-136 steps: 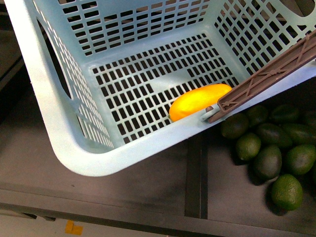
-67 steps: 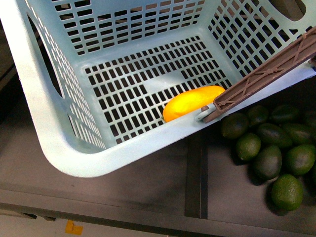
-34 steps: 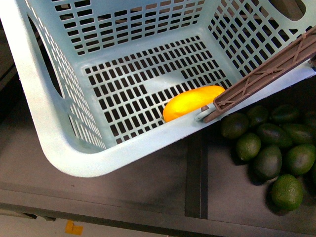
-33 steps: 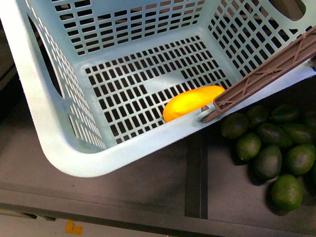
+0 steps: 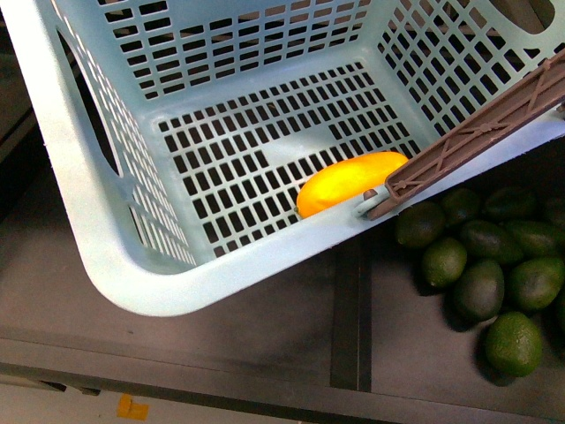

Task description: Pick mango and avocado into basket

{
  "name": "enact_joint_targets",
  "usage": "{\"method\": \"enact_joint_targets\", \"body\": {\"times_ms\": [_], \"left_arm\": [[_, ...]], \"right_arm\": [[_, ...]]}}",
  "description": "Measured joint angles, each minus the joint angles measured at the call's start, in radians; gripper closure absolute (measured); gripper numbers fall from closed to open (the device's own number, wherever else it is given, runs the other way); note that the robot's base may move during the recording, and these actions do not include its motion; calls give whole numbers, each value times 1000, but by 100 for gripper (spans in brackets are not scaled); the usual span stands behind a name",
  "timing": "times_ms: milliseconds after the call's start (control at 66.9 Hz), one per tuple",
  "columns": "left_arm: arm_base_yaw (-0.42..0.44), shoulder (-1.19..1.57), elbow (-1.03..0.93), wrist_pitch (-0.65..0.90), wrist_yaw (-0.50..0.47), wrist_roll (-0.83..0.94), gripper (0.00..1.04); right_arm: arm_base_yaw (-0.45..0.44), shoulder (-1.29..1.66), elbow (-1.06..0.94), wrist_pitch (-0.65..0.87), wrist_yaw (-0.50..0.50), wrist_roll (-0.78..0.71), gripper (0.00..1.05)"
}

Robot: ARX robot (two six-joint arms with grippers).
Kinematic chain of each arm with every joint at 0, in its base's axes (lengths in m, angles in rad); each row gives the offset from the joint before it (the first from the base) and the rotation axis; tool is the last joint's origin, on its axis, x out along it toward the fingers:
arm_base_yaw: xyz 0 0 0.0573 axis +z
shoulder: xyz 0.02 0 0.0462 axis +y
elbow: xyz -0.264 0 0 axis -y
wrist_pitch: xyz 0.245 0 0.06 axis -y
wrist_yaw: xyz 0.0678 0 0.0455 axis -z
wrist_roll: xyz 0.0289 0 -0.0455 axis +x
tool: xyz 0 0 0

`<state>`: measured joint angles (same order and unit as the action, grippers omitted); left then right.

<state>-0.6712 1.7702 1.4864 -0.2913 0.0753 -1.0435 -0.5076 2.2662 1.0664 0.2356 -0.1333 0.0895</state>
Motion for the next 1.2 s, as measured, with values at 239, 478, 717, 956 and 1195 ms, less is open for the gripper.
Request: {"method": "enact_joint_targets", "body": {"times_ms": [239,478,717,956,1195], "left_arm": [[0,0,0,0,0,0,90],[0,0,0,0,1,0,90],[0,0,0,0,-1,0,90],[0,0,0,0,0,0,90],[0,0,0,0,0,0,90]], "right_arm": [[18,-489,-180,36,-180,-87,42],[238,-796,-246,11,-213,-37,42],[483,-841,-245,58,-151,66,42],[635,-771,-202,109,-70,99,42],[665,-686,-172,131,-58,119,33]]}}
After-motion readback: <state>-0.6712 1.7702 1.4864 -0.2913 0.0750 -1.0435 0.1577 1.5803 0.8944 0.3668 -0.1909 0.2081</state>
